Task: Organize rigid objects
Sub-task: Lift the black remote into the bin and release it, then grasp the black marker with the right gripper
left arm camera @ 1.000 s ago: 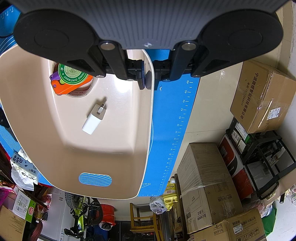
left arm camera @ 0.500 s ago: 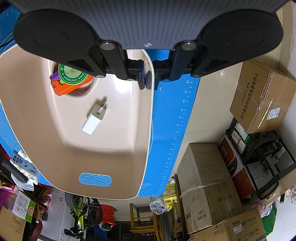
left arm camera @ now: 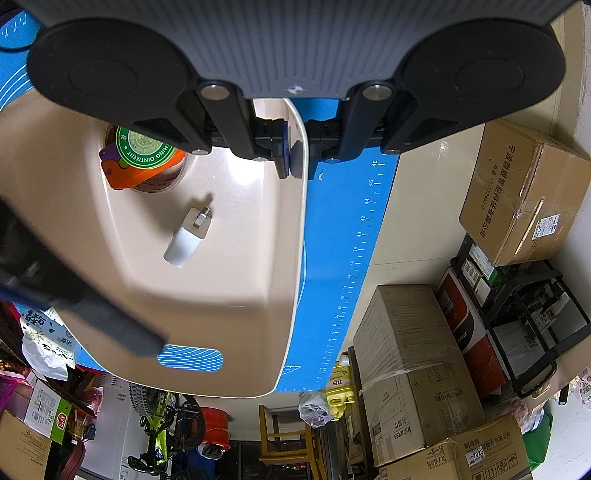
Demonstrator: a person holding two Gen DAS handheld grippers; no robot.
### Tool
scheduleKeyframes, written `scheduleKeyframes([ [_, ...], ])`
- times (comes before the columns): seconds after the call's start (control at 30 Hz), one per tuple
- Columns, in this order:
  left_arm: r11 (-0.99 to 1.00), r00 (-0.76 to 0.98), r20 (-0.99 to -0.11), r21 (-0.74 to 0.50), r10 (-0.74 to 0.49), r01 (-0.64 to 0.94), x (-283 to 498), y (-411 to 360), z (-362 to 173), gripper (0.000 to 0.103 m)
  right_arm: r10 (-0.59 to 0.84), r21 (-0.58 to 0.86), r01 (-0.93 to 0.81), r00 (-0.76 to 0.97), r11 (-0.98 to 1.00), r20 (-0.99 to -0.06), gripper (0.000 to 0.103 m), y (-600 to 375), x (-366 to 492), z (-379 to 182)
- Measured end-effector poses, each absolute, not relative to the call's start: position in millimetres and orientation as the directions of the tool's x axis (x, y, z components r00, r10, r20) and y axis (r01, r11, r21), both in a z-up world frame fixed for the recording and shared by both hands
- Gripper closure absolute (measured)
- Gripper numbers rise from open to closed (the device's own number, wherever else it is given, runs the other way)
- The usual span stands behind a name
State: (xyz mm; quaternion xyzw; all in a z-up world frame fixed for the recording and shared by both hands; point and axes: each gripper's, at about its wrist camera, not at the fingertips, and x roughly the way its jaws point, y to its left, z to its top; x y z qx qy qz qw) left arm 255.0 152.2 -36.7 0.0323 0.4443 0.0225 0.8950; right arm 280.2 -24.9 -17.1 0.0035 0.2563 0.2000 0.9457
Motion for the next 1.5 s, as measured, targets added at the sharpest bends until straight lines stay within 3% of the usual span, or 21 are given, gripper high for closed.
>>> scheduleKeyframes([
  [0.37,0.997,0.604,-0.794,0.078,0.070,-0.012,255,152,-37,0.094,0.397,0.074,-0.462,0.657,0.884,-0.641,0.051,8,287,-33],
  [0.53,0.997,0.604,-0.794,0.078,0.070,-0.012,255,152,-37,0.094,0.425,0.110,-0.470,0.643,0.876,-0.637,0.051,2,289,-31],
  [0.63,0.997,0.604,-0.794,0.079,0.070,-0.012,255,152,-37,0.094,0.440,0.130,-0.464,0.660,0.876,-0.609,0.042,-7,290,-22],
  [0.73,0.997,0.604,-0.794,0.078,0.070,-0.012,255,151,-37,0.094,0.445,0.147,-0.446,0.695,0.883,-0.565,0.040,-22,291,-8],
  [1.0,0.997,0.603,-0.794,0.081,0.072,-0.012,256,151,-37,0.094,0.370,0.182,-0.323,0.781,0.929,-0.503,0.039,-75,305,9],
  [1.23,0.996,0.603,-0.794,0.085,0.075,-0.012,255,151,-37,0.094,0.253,0.183,-0.182,0.814,0.966,-0.522,0.039,-114,327,-14],
  [1.5,0.996,0.601,-0.795,0.093,0.079,-0.008,255,153,-37,0.093,0.154,0.147,-0.078,0.761,0.986,-0.631,0.039,-133,357,-72],
])
